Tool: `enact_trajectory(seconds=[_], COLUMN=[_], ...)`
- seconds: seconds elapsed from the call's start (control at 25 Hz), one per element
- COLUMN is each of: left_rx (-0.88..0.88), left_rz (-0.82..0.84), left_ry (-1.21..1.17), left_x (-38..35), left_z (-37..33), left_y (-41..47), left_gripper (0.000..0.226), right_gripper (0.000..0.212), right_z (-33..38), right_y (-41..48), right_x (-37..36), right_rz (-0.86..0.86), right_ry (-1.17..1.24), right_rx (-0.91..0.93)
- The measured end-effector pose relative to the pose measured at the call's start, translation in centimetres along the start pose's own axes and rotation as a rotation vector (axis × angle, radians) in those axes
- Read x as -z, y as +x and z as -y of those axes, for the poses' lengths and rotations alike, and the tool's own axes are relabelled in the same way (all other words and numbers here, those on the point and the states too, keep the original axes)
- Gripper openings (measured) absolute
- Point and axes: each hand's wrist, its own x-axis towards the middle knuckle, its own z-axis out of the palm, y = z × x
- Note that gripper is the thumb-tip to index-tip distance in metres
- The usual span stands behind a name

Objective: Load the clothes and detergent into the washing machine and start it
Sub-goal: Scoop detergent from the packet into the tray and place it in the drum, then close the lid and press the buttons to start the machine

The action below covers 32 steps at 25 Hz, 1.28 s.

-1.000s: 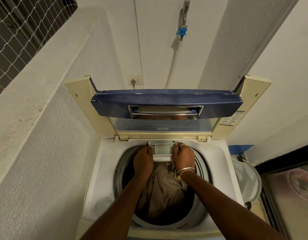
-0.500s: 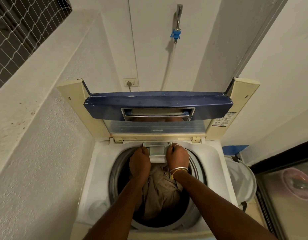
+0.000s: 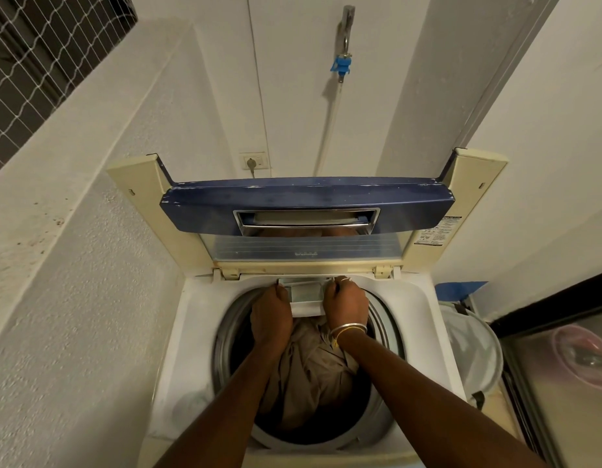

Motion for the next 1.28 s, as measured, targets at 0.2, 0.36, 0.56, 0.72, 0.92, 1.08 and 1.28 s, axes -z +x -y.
enact_trajectory(seconds=[0.2,0.36,0.56,0.72,0.92,1.08,1.28], left_rx=[-0.045,-0.007,0.136,0.206,0.189,0.254,0.556], left_rz=[-0.027,-0.02,0.043,0.103,0.087,0.04,0.089], left_ry=[-0.053,-0.127,-0.335,-0.496,-0.498,-0.633,-1.044], left_x=[-0.5,-0.8,-0.9,0.0,-0.2,-0.9,-1.5], left_z=[1.1,1.5,1.4,0.5,1.2,1.2,0.0], left_y=[-0.8,-0.5,0.1,1.0,0.5,-0.7,-1.7], left_gripper=[0.028,0.031,0.04,0.037,0.039,0.021,0.028], right_gripper=[0.023,0.019,0.018,0.017,0.019,0.014,0.03], right_z=[-0.4,-0.9,-1.0,-1.0,-1.1,-2.3,-1.8], right_y=[-0.4,-0.6,-0.6,-0.5,0.0,-1.9,-2.7], right_x=[-0.7,-1.7,-1.9,-2.1,-1.9,-2.7,-4.5], right_rz=[-0.035,-0.052,-0.056,-0.078,-0.111,-0.096,-0.048], right_ry=[0.12,0.15,0.173,0.17,0.405,0.603,0.661], right_rx=[-0.008,-0.024,-0.05,-0.044,-0.074,-0.171,-0.544])
